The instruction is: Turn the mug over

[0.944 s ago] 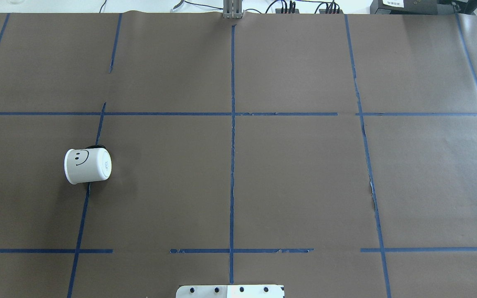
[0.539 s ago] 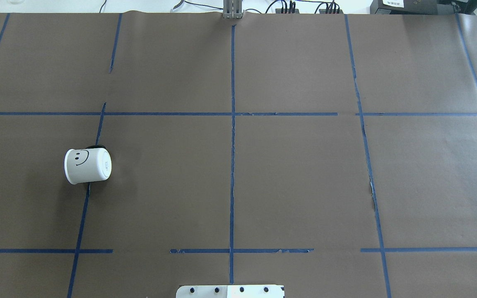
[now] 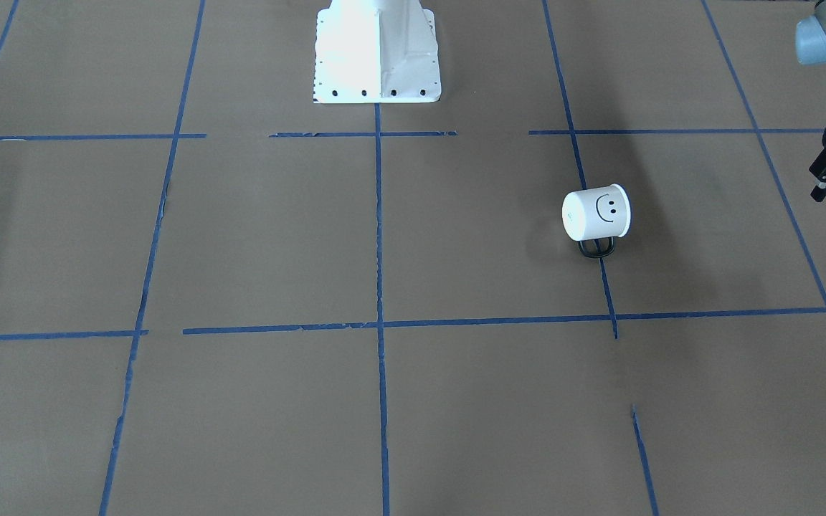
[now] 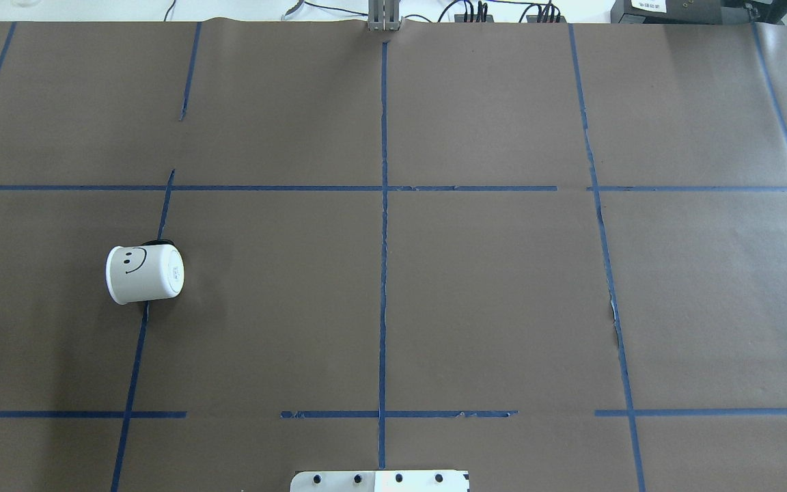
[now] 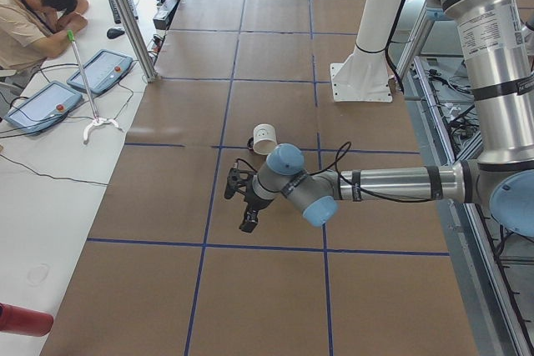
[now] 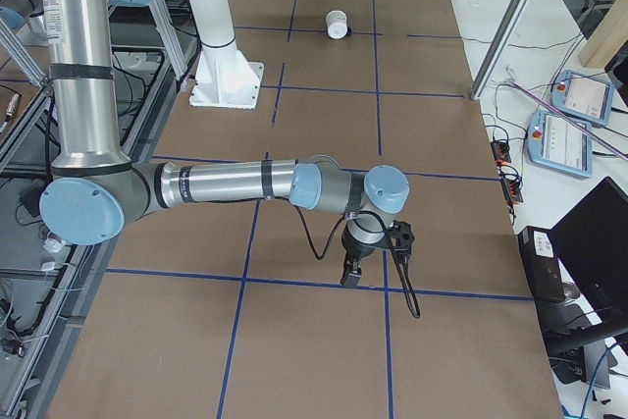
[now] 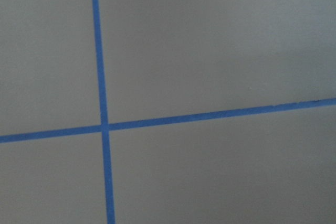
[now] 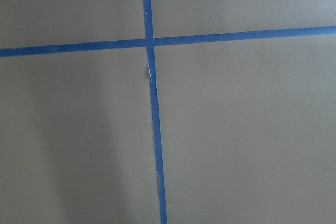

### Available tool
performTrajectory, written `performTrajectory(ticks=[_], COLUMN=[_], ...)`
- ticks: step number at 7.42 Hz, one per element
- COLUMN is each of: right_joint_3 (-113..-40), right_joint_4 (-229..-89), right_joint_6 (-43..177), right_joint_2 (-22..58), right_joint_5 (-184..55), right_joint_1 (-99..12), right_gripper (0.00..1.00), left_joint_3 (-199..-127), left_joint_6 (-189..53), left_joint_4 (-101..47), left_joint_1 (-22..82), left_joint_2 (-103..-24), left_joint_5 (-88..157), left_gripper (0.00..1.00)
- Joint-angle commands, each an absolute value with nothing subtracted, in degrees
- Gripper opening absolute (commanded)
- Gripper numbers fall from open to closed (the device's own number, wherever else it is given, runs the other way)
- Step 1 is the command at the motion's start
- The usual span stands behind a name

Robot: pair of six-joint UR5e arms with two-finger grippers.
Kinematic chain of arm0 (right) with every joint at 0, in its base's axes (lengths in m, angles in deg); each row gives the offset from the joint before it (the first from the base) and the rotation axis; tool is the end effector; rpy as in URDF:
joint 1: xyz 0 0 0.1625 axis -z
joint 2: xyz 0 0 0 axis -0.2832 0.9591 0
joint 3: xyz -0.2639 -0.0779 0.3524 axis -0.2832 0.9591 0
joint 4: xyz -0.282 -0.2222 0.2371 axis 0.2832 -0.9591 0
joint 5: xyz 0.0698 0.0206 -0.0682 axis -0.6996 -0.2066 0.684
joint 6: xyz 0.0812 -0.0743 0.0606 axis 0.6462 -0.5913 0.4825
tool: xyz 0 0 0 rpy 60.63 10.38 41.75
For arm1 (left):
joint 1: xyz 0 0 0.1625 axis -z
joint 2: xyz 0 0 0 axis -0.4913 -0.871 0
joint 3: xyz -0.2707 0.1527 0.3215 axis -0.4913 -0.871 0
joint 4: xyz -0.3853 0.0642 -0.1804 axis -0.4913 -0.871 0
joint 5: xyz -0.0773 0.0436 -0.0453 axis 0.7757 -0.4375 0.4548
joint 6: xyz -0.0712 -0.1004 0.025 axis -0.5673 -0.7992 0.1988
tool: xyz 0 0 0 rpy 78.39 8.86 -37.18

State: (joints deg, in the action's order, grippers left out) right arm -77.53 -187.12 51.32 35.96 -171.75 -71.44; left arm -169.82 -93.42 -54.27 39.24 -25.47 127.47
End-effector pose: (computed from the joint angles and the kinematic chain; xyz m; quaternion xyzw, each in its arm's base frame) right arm 0.0332 -0.5082 0.6752 -0.0799 -0.3420 0.0154 0.9362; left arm 0.0736 -0.4114 0.6805 0.2031 0.3515 -0.0725 0.9110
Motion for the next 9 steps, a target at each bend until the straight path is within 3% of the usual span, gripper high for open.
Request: performTrajectory(ticks=[1,3,6,9], right_joint_3=[-77.5,-77.5,-77.5,-77.5], right_joint_4=[-187.1,-187.1,-187.1,-187.1], right_joint_6=[51.3,51.3,51.3,51.3], right_joint_2=[36.0,36.0,36.0,36.0], right_joint_5=[-171.7,-171.7,-171.7,-171.7], right_joint_1=[-71.4,-71.4,-71.4,-71.4], right_gripper=[1.00,1.00,1.00,1.00], left_joint_3=[-170.1,-171.8,-170.9,-162.3], left_joint_6=[-116.4,-129.7,-134.8,-139.9], left_joint_4=[-61.8,-66.6,-89.9,-97.9], left_joint_1=[32.4,25.6,22.7,15.5], left_joint_2=[-26.8,-32.0,-33.0,-38.8], left_joint_5=[124.0,120.6,130.3,123.1], left_gripper=[1.00,1.00,1.00,1.00])
